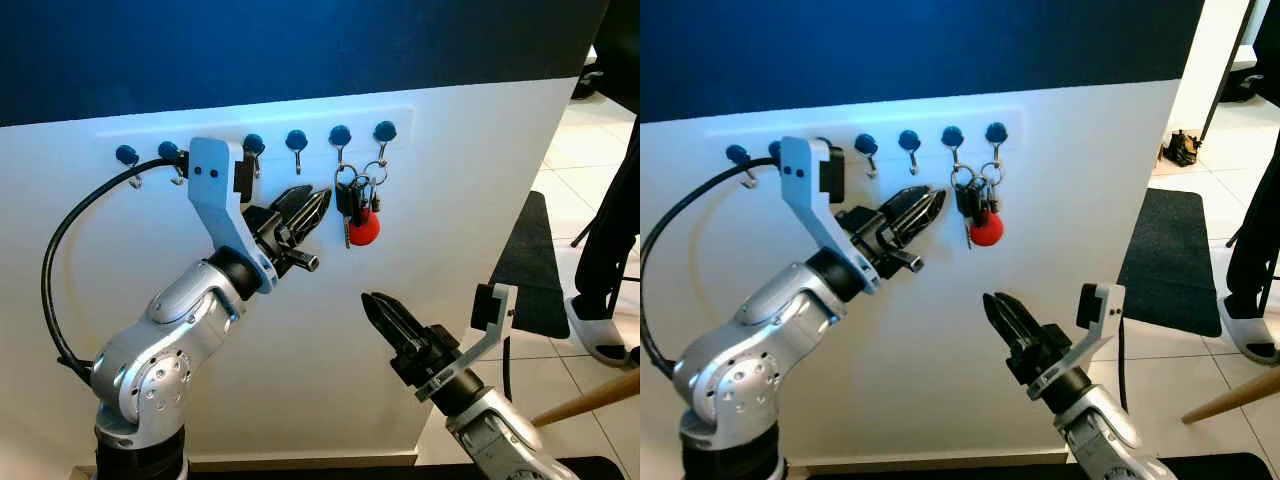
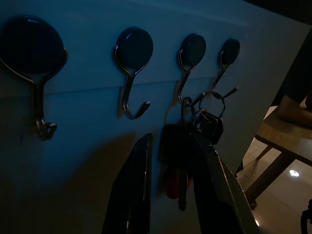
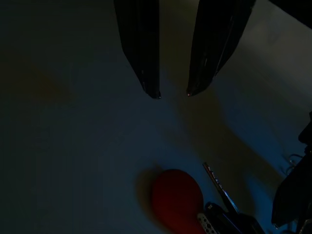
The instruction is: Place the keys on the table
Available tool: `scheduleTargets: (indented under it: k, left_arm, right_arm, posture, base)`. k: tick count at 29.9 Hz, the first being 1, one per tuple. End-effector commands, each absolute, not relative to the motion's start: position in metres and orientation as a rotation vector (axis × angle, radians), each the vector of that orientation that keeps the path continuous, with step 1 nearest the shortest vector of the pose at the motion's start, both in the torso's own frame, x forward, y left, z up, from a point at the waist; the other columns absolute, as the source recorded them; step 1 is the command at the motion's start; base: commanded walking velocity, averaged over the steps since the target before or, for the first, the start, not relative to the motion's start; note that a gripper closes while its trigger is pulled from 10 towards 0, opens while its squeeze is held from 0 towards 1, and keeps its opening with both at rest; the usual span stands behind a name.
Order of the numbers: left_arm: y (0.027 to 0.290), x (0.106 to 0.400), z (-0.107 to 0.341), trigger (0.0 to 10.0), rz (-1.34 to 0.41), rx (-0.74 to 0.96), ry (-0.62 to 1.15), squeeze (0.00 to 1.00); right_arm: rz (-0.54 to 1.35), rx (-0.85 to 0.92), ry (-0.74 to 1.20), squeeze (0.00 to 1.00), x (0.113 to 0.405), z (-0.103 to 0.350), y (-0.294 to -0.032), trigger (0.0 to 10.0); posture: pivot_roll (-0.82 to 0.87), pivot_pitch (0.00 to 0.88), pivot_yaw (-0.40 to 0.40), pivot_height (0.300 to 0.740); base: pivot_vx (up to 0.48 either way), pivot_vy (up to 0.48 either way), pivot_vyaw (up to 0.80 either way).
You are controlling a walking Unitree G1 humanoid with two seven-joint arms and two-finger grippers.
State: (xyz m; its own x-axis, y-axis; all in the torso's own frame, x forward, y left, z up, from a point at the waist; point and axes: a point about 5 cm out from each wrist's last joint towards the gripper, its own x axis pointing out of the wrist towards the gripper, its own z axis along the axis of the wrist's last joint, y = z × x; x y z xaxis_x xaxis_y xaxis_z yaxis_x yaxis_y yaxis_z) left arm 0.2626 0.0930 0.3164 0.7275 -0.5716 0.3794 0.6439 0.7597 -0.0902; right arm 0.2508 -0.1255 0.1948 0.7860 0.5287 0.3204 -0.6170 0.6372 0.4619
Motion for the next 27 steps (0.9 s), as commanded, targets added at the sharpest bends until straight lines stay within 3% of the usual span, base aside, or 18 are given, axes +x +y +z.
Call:
scheduleTargets:
  k: [1, 27]
  left_arm:
    - [0.0923, 0.2635, 0.3167, 10.0, -0.678, -0.234, -0.350, 0.00]
    - [0.0906, 0.2636, 0.3132, 10.0, -0.689, -0.222, -0.337, 0.00]
  right_arm:
    - [0.659, 0.588, -0.153, 0.00, 0.2507, 0.1925, -0.1254, 10.0]
    - [0.653, 0.586, -0.161, 0.00, 0.2521, 0.1928, -0.1250, 10.0]
  posture:
    - [0.09, 0.173, 0.119, 0.740]
    - [0.09, 0.167, 0.124, 0.740]
  base:
    - [0.000, 0.000, 0.00]
    - [0.000, 0.000, 0.00]
